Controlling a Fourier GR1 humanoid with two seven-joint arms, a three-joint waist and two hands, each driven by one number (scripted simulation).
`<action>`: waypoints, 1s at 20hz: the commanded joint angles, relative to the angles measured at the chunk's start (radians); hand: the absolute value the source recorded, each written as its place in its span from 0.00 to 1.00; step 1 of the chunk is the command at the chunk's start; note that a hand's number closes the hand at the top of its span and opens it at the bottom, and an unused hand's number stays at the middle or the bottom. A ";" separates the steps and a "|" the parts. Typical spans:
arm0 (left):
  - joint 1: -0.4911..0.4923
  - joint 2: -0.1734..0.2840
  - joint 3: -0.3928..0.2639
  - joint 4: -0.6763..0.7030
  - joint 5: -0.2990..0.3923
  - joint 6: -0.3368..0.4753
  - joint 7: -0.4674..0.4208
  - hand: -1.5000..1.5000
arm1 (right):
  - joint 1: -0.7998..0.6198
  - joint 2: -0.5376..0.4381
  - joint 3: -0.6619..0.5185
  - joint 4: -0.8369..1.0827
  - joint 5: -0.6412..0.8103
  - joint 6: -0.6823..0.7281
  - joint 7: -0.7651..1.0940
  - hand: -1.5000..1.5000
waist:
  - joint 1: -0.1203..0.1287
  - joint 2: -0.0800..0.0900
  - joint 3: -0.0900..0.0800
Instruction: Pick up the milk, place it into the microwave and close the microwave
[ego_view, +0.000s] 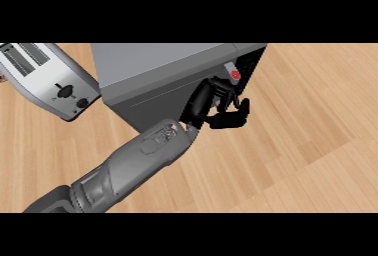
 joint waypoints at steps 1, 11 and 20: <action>-0.101 -0.067 0.006 0.042 0.010 -0.013 0.010 1.00 | -0.010 -0.029 -0.019 -0.002 -0.010 0.010 0.019 0.00 | -0.027 0.010 0.001; -0.107 -0.066 -0.008 0.038 0.030 0.036 -0.011 1.00 | -0.038 -0.050 -0.048 0.013 -0.068 0.021 0.040 0.00 | -0.034 0.016 0.005; -0.102 -0.066 -0.020 0.028 0.051 0.080 -0.030 1.00 | -0.066 -0.080 -0.075 0.010 -0.121 0.036 0.062 0.00 | -0.050 0.013 0.003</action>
